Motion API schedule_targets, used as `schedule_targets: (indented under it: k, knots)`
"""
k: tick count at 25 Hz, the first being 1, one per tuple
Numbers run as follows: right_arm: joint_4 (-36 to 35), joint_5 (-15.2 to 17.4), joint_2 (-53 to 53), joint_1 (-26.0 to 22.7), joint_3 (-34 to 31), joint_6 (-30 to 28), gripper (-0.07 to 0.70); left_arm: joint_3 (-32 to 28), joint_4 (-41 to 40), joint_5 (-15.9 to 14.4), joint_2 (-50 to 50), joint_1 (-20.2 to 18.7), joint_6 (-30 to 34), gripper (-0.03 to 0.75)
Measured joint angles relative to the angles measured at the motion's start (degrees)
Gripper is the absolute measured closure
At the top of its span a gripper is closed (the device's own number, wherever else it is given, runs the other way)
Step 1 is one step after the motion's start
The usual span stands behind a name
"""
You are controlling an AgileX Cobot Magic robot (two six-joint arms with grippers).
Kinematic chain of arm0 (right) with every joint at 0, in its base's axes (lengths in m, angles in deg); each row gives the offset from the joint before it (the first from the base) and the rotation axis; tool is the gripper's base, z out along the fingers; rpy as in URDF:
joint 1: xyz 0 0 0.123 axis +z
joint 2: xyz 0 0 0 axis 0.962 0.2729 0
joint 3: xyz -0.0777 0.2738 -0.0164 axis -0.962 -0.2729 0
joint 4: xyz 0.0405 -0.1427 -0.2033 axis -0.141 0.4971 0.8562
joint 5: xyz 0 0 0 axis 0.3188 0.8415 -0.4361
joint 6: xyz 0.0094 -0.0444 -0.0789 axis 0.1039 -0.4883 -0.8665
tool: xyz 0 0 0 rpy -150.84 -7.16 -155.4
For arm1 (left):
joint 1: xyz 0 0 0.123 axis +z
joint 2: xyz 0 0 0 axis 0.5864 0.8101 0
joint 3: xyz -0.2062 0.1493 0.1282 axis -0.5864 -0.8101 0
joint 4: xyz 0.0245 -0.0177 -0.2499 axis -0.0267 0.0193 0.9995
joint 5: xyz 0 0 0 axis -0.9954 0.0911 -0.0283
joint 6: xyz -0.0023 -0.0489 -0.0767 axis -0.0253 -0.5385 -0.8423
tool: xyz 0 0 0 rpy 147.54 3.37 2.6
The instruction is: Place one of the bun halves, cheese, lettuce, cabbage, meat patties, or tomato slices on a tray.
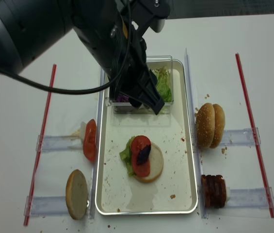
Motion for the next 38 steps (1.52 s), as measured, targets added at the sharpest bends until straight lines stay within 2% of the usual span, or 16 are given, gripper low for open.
schedule_targets:
  k: [5,9,12,18,22,24,33,35,38]
  knots:
    - [0.00,0.00,0.00,0.00,0.00,0.08,-0.053,0.00,0.00,-0.08,0.71,0.69,0.00,0.316]
    - [0.00,0.00,0.00,0.00,0.00,0.08,-0.053,0.00,-2.55,-0.08,1.88,6.54,-0.59,0.316]
    - [0.00,0.00,0.00,0.00,0.00,0.08,-0.053,0.00,-5.26,0.03,2.36,15.01,-1.85,0.316]
    - [0.00,0.00,0.00,0.00,0.00,0.08,-0.053,0.00,-7.14,-0.79,2.57,34.64,-3.83,0.316]
    - [0.00,0.00,0.00,0.00,0.00,0.08,-0.053,0.00,-7.30,-2.14,2.57,42.58,-4.89,0.316]
    - [0.00,0.00,0.00,0.00,0.00,0.08,-0.053,0.00,-6.58,-2.43,2.57,43.66,-5.13,0.316]
    - [0.00,0.00,0.00,0.00,0.00,0.08,-0.053,-0.28,-2.17,-4.43,2.45,43.76,-3.33,0.316]
    - [0.00,0.00,0.00,0.00,0.00,0.08,-0.053,-2.47,-2.05,-4.43,1.37,43.76,-3.09,0.316]
    - [0.00,0.00,0.00,0.00,0.00,0.08,-0.053,-9.35,-2.05,-4.43,-2.62,43.76,-2.87,0.312]
